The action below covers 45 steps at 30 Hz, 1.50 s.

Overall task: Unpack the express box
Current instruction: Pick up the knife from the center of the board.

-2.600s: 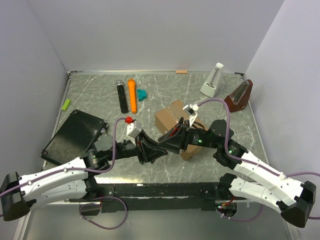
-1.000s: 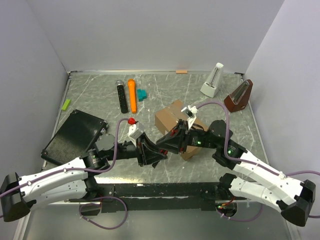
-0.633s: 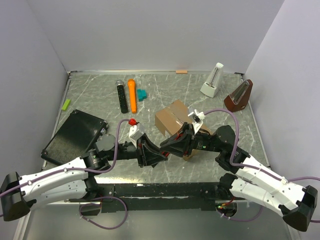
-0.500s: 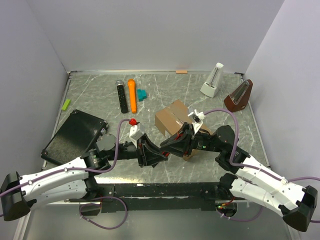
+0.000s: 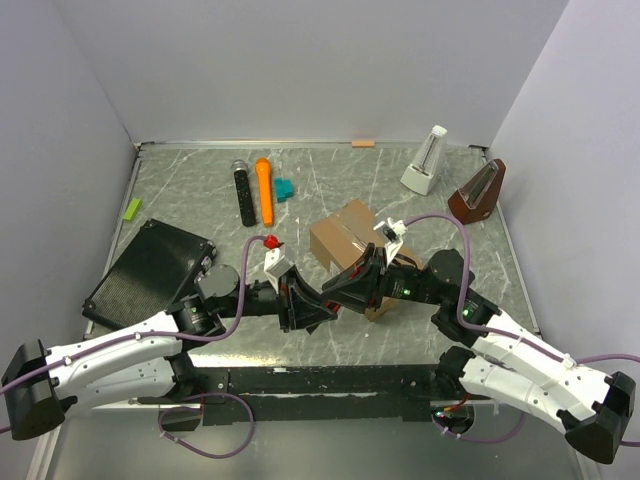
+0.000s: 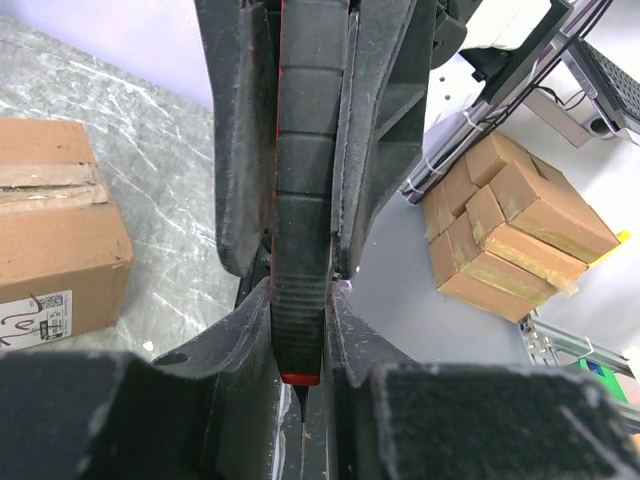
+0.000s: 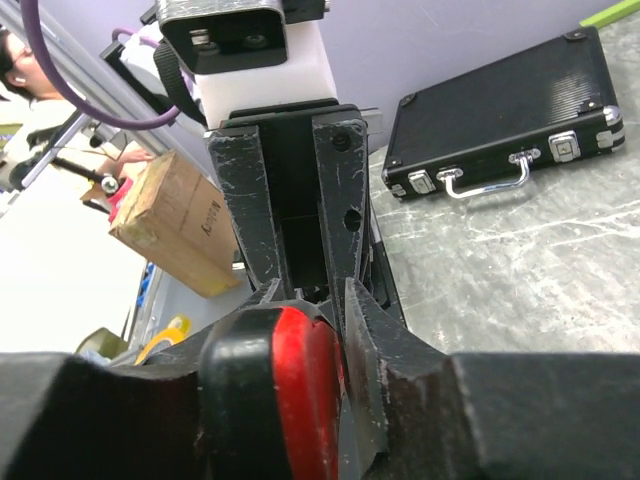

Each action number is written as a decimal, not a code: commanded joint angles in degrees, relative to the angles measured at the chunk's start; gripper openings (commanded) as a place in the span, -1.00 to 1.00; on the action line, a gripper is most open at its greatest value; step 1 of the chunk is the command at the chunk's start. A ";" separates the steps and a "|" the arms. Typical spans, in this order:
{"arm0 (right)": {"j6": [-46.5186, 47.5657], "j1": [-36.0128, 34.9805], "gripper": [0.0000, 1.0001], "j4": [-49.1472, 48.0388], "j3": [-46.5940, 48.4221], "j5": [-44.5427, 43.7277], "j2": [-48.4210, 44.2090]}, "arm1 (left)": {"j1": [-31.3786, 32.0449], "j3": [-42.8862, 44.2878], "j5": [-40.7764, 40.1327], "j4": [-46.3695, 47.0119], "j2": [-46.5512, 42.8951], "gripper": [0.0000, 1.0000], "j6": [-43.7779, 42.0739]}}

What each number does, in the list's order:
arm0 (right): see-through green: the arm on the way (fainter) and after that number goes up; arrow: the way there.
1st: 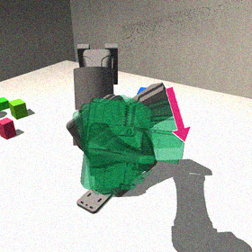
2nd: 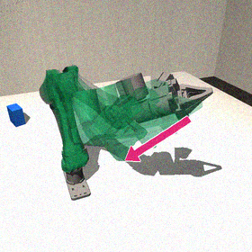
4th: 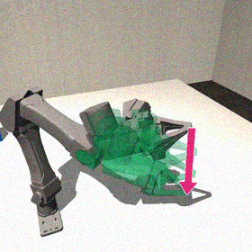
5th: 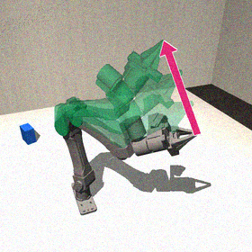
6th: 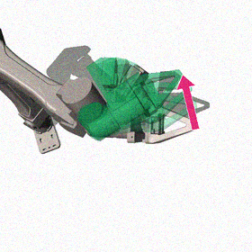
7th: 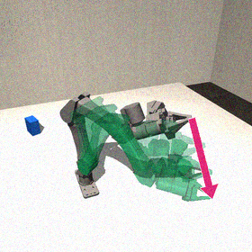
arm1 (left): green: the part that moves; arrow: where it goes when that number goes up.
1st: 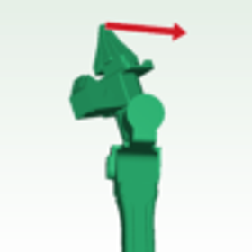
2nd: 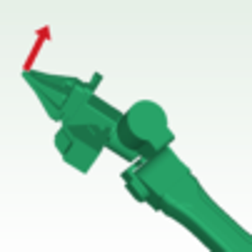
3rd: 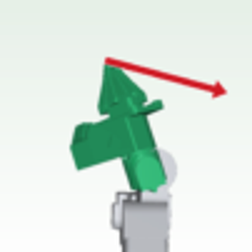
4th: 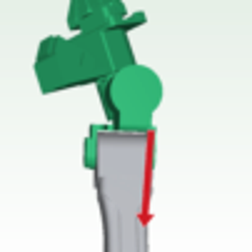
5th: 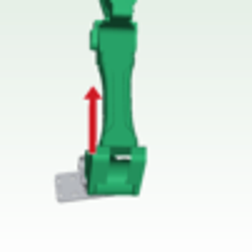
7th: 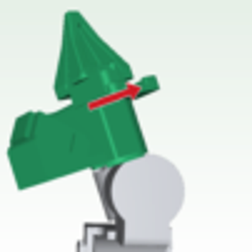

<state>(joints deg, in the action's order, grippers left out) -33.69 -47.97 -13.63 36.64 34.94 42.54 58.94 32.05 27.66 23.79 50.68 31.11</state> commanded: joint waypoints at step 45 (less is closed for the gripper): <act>-0.94 16.32 -1.00 26.64 5.20 -34.75 -7.39 | -0.49 -0.85 -40.89 -12.18 -14.64 0.67 1.75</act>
<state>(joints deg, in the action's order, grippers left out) -32.58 -34.70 11.90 42.83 8.40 36.95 58.67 31.64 4.40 12.99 37.12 30.96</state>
